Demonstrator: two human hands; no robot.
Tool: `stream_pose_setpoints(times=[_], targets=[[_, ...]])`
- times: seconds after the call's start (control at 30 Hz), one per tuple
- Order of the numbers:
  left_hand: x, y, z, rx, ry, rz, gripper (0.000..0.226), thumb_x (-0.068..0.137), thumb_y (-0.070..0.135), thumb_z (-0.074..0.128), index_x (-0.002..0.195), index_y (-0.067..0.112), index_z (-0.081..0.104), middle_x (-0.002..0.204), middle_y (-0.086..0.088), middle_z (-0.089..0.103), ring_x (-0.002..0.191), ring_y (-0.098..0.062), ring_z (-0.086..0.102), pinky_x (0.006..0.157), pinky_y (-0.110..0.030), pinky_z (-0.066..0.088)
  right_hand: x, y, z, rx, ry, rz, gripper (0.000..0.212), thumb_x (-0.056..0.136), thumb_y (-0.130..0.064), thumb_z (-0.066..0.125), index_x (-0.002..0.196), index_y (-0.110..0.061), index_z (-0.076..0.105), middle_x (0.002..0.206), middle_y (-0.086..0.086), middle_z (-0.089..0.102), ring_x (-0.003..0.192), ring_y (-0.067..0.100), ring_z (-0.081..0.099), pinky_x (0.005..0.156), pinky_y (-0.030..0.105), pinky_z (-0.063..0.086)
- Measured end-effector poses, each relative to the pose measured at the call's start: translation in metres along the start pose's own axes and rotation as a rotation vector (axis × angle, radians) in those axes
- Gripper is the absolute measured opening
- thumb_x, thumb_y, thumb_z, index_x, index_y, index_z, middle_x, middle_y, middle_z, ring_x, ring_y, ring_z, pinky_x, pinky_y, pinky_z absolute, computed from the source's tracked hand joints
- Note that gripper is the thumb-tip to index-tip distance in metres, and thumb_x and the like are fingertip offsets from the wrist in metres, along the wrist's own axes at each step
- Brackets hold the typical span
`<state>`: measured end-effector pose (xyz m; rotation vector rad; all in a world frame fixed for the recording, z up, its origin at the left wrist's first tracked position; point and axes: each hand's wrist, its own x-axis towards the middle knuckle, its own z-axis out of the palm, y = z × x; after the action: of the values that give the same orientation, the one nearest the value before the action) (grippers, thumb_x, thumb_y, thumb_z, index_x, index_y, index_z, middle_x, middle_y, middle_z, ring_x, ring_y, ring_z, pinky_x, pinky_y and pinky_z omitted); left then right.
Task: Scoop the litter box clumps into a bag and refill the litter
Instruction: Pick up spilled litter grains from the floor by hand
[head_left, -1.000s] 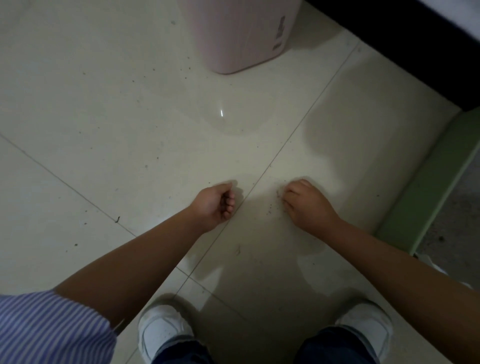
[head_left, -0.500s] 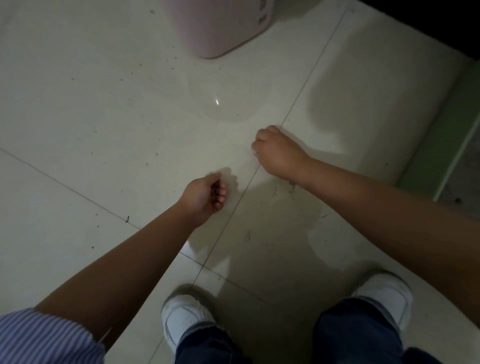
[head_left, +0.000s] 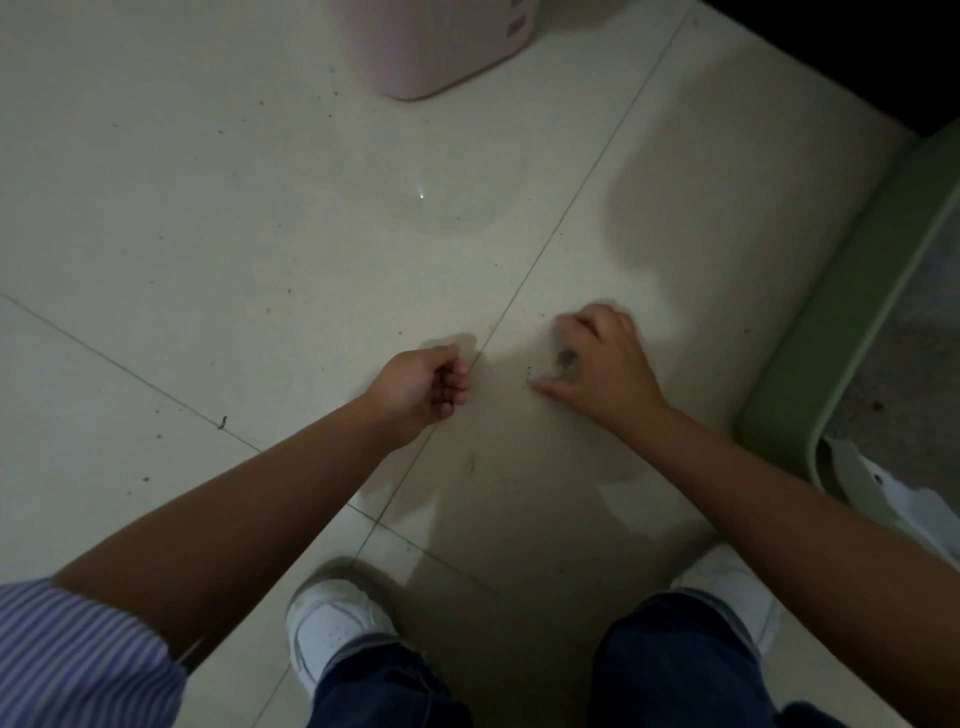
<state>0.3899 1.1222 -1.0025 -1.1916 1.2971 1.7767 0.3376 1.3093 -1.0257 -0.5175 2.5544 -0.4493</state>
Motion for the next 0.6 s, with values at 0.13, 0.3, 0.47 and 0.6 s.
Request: stream_pose_setpoints(times=[0.13, 0.3, 0.47, 0.6], targets=[[-0.001, -0.002, -0.003, 0.016, 0.0, -0.001, 0.037, 0.098, 0.021, 0.036, 0.064, 0.011, 0.048, 0.036, 0.006, 0.05, 0.031, -0.003, 0.047, 0.035, -0.01, 0.032, 0.004, -0.004, 0.009, -0.014, 0.087, -0.08, 0.017, 0.072, -0.009, 0.068, 0.078, 0.007, 0.065, 0.091, 0.021, 0.06, 0.09, 0.035, 0.057, 0.08, 0.027, 0.036], [-0.001, -0.004, -0.004, -0.005, 0.004, -0.007, 0.037, 0.098, 0.022, 0.037, 0.064, 0.011, 0.048, 0.036, 0.006, 0.051, 0.031, -0.002, 0.047, 0.034, -0.01, 0.033, -0.005, 0.013, 0.012, -0.092, 0.151, -0.254, 0.034, 0.076, -0.016, 0.044, 0.056, 0.001, 0.067, 0.06, 0.011, 0.061, 0.056, 0.028, 0.06, 0.051, 0.022, 0.05], [-0.001, -0.008, 0.004, -0.001, -0.045, -0.051, 0.038, 0.098, 0.023, 0.036, 0.065, 0.01, 0.049, 0.037, 0.005, 0.054, 0.032, -0.003, 0.05, 0.037, -0.011, 0.035, -0.007, 0.017, 0.008, -0.128, 0.125, -0.32, 0.022, 0.074, -0.011, 0.059, 0.059, 0.003, 0.068, 0.062, 0.013, 0.061, 0.055, 0.028, 0.06, 0.061, 0.024, 0.041], [-0.002, -0.009, 0.011, -0.114, -0.107, -0.133, 0.038, 0.099, 0.023, 0.034, 0.074, 0.004, 0.055, 0.052, -0.003, 0.065, 0.05, -0.011, 0.065, 0.05, -0.018, 0.052, -0.005, 0.019, 0.006, -0.158, -0.004, -0.333, 0.013, 0.069, -0.006, 0.062, 0.06, 0.004, 0.063, 0.062, 0.014, 0.057, 0.054, 0.029, 0.057, 0.047, 0.025, 0.051]])
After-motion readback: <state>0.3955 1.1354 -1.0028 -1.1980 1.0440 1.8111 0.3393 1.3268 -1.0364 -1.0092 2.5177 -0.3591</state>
